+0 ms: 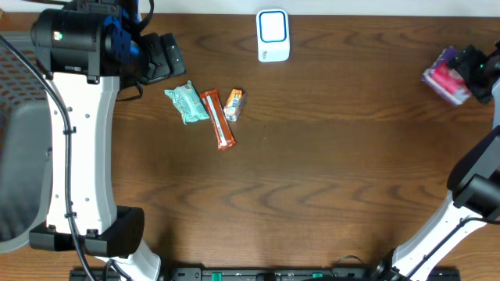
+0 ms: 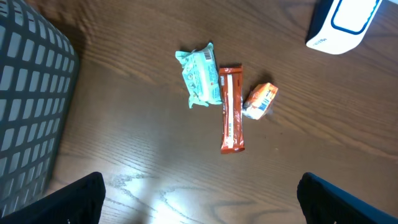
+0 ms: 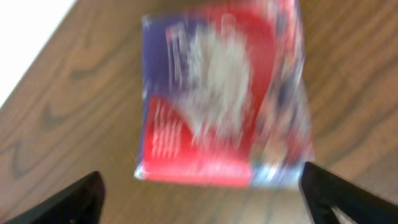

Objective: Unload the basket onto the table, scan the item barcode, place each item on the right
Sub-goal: 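Carry the pink bag to the right table corner and release it, then reach the right gripper to the small orange pack and grasp it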

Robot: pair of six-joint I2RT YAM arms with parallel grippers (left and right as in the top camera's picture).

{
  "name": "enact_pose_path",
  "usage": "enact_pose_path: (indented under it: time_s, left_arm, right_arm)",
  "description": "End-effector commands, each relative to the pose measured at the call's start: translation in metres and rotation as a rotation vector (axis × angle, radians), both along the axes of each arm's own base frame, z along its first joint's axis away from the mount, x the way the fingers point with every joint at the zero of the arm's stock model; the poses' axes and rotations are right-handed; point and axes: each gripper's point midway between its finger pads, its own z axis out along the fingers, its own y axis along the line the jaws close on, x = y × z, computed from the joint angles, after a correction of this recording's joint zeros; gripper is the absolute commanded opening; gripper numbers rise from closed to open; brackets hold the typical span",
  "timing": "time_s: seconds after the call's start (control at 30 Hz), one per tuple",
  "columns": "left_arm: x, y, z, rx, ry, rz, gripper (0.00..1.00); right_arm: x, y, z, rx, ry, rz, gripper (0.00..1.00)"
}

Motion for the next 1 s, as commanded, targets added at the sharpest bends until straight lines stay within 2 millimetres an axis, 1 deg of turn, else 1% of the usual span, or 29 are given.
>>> enact_pose_path:
  time_s: [0.0, 0.07, 0.1, 0.17, 0.2, 0.23, 0.3, 0.33, 0.37, 0.4, 0.43, 0.47, 0.53, 0.57, 0.6, 0.63, 0.67, 0.7, 0.77, 0.83, 0.87, 0.93, 0.97]
  left_arm:
    - [-0.016, 0.005, -0.009, 0.016, 0.08, 0.005, 0.98]
    - [-0.016, 0.005, -0.009, 0.016, 0.08, 0.005, 0.98]
    - [-0.016, 0.005, -0.009, 0.016, 0.08, 0.005, 0.98]
    - [-0.016, 0.005, -0.009, 0.016, 0.08, 0.005, 0.98]
    - [-0.016, 0.005, -0.009, 0.016, 0.08, 0.005, 0.98]
    - [-0.016, 0.005, -0.009, 0.016, 0.08, 0.005, 0.98]
    - [-0.016, 0.005, -0.009, 0.016, 0.08, 0.005, 0.98]
    - [-0.016, 0.005, -0.009, 0.016, 0.08, 0.005, 0.98]
    - [-0.016, 0.005, -0.009, 0.016, 0.08, 0.005, 0.98]
    - [-0.016, 0.005, -0.009, 0.016, 0.08, 0.005, 0.98]
    - [-0.016, 0.005, -0.009, 0.016, 0.08, 0.005, 0.98]
    - [-0.016, 0.005, -0.009, 0.016, 0.08, 0.005, 0.98]
    - [-0.016, 0.005, -0.009, 0.016, 0.08, 0.005, 0.98]
    - [-0.016, 0.005, -0.009, 0.016, 0.08, 0.005, 0.98]
    - [-0.016, 0.005, -0.009, 0.016, 0.08, 0.005, 0.98]
    - [-0.016, 0.005, -0.009, 0.016, 0.08, 0.005, 0.98]
    - [-0.016, 0.005, -0.009, 0.016, 0.08, 0.005, 0.98]
    - [-0.016, 0.005, -0.009, 0.016, 0.08, 0.005, 0.98]
    - [-0.016, 0.005, -0.009, 0.016, 0.08, 0.005, 0.98]
    - [-0.016, 0.005, -0.009, 0.016, 0.08, 0.005, 0.98]
    - [-0.016, 0.005, -0.009, 0.016, 0.08, 0.005, 0.98]
    - [-0.016, 0.005, -0.009, 0.016, 0.08, 0.005, 0.98]
    - [-0.016, 0.005, -0.009, 0.016, 0.08, 0.005, 0.98]
  right_arm:
    - [-0.004, -0.009, 0.034, -0.007, -0.053, 0.035, 0.99]
    - [-0.001, 0.0, 0.06, 0.011, -0.105, 0.072, 0.99]
    - [0.002, 0.007, 0.076, 0.023, -0.139, 0.1, 0.99]
    - [0.007, 0.03, 0.109, 0.059, -0.213, 0.171, 0.98]
    - [0.008, 0.042, 0.122, 0.078, -0.244, 0.207, 0.97]
    - [0.01, 0.06, 0.136, 0.1, -0.279, 0.262, 0.96]
    - [0.012, 0.103, 0.158, 0.161, -0.336, 0.399, 0.95]
    - [0.012, 0.123, 0.163, 0.192, -0.348, 0.452, 0.95]
    - [0.011, 0.148, 0.166, 0.234, -0.351, 0.517, 0.95]
    - [0.009, 0.172, 0.166, 0.274, -0.343, 0.576, 0.96]
    - [0.004, 0.207, 0.162, 0.331, -0.312, 0.648, 0.99]
    - [-0.004, 0.253, 0.148, 0.368, -0.242, 0.737, 0.99]
    - [-0.011, 0.297, 0.134, 0.365, -0.201, 0.866, 0.99]
    - [-0.016, 0.323, 0.126, 0.355, -0.184, 0.943, 0.99]
    - [-0.02, 0.343, 0.118, 0.347, -0.167, 0.997, 0.99]
    - [-0.025, 0.368, 0.108, 0.337, -0.144, 1.047, 0.99]
    - [-0.028, 0.385, 0.101, 0.325, -0.127, 1.079, 0.99]
    - [-0.035, 0.416, 0.087, 0.297, -0.101, 1.137, 0.99]
    - [-0.042, 0.449, 0.068, 0.259, -0.062, 1.167, 0.99]
    - [-0.047, 0.476, 0.049, 0.233, -0.008, 1.113, 0.99]
    - [-0.048, 0.485, 0.041, 0.226, 0.01, 1.084, 0.99]
    - [-0.051, 0.508, 0.031, 0.218, 0.022, 1.049, 0.95]
    - [-0.052, 0.519, 0.029, 0.221, 0.018, 1.045, 0.92]
